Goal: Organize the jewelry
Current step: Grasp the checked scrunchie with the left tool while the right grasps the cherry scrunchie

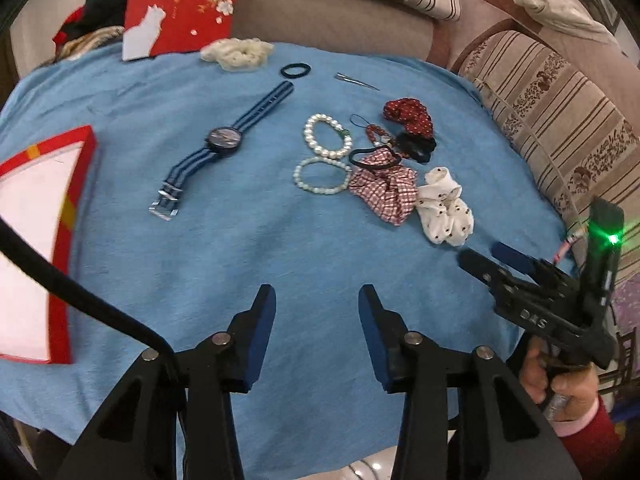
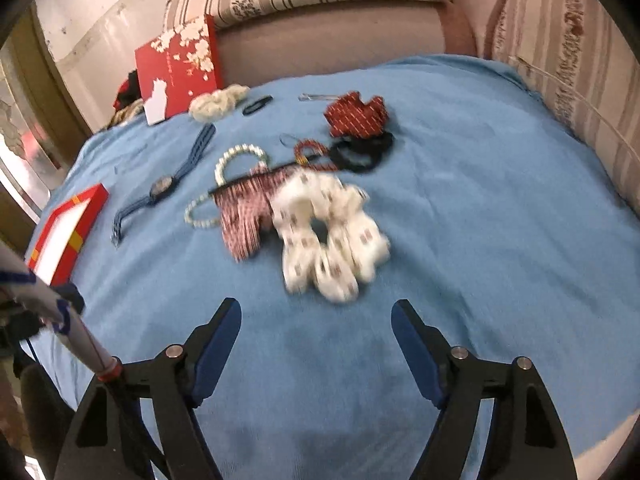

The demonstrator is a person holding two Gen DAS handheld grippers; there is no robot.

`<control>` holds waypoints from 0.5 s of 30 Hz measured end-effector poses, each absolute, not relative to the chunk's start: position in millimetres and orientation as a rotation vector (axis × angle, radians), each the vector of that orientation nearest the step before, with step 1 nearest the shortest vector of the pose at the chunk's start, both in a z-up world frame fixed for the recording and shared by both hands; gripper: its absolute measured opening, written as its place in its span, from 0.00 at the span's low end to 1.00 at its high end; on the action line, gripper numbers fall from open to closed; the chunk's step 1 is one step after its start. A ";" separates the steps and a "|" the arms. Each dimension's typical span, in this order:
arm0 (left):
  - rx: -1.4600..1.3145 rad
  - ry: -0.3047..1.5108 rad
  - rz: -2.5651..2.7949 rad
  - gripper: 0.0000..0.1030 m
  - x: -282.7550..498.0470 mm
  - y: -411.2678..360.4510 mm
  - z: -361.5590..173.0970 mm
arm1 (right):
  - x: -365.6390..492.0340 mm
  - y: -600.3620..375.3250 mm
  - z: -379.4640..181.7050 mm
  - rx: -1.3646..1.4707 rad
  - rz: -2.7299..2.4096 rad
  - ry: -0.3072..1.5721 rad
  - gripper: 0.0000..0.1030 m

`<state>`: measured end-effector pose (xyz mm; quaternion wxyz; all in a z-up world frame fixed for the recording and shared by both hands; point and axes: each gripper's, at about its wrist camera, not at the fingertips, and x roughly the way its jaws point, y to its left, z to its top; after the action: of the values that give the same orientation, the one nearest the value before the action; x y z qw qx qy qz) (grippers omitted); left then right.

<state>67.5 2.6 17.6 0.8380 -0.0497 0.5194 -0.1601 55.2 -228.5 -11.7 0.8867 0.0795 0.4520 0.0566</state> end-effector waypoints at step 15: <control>-0.133 1.171 -0.432 0.41 133.3 -71.0 -14.1 | 96.1 -277.8 -42.1 0.396 0.123 0.935 0.21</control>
<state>133.3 -71.0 -14.1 0.8095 -0.0621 0.5477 -0.2022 96.1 -277.8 -42.1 0.8721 0.1897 0.4472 0.0587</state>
